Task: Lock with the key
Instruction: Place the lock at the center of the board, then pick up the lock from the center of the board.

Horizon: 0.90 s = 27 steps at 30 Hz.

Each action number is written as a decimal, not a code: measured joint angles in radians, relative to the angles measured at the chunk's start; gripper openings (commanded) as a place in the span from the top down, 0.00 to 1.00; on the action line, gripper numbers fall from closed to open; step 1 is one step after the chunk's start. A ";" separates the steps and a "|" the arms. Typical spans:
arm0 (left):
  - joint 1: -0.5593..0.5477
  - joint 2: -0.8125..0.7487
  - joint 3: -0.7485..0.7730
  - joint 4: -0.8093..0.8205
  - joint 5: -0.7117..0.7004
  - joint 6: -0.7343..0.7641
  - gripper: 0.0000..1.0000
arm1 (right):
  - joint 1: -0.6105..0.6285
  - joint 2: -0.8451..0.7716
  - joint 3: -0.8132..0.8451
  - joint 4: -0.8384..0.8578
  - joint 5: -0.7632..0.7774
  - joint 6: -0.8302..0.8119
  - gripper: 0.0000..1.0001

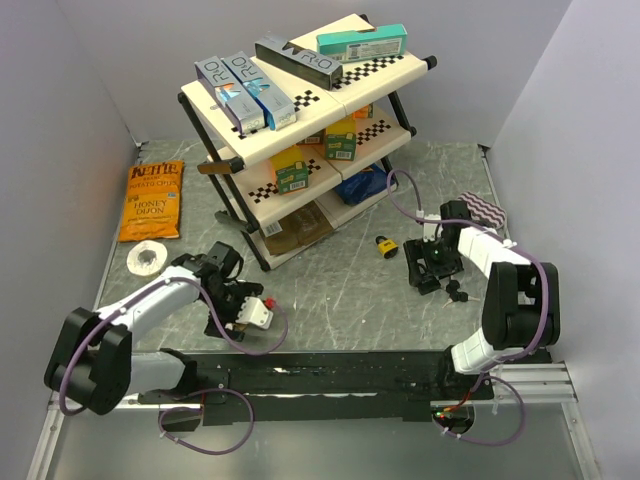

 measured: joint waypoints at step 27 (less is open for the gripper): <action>-0.173 0.147 0.071 0.148 0.050 -0.225 0.99 | 0.000 -0.207 0.087 -0.057 -0.219 0.009 0.00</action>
